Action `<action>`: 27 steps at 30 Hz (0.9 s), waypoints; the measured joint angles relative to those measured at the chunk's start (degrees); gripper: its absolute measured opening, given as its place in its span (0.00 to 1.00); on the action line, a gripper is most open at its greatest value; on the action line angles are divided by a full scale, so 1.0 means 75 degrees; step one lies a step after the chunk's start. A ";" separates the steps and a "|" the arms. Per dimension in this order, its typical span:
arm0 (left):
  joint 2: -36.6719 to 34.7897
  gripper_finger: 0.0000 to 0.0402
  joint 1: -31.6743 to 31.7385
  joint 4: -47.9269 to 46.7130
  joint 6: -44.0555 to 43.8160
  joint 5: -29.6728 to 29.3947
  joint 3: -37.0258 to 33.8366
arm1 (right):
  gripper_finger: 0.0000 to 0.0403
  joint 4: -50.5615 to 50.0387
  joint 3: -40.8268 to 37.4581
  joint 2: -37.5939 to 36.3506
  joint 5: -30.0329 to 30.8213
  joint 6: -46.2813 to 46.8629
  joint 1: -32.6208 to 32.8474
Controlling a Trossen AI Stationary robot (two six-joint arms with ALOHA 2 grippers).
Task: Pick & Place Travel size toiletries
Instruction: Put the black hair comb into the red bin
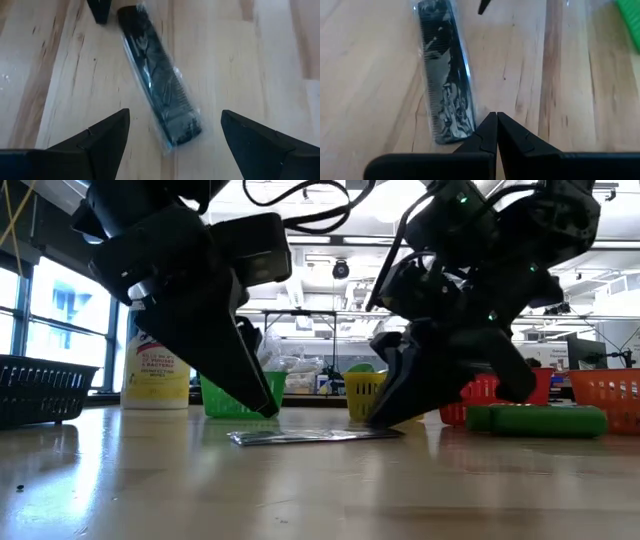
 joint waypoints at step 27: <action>0.0590 0.59 -0.0392 -0.0254 0.0775 -0.0276 0.0020 | 0.00 0.0428 0.0018 0.0067 -0.0746 0.1038 0.0519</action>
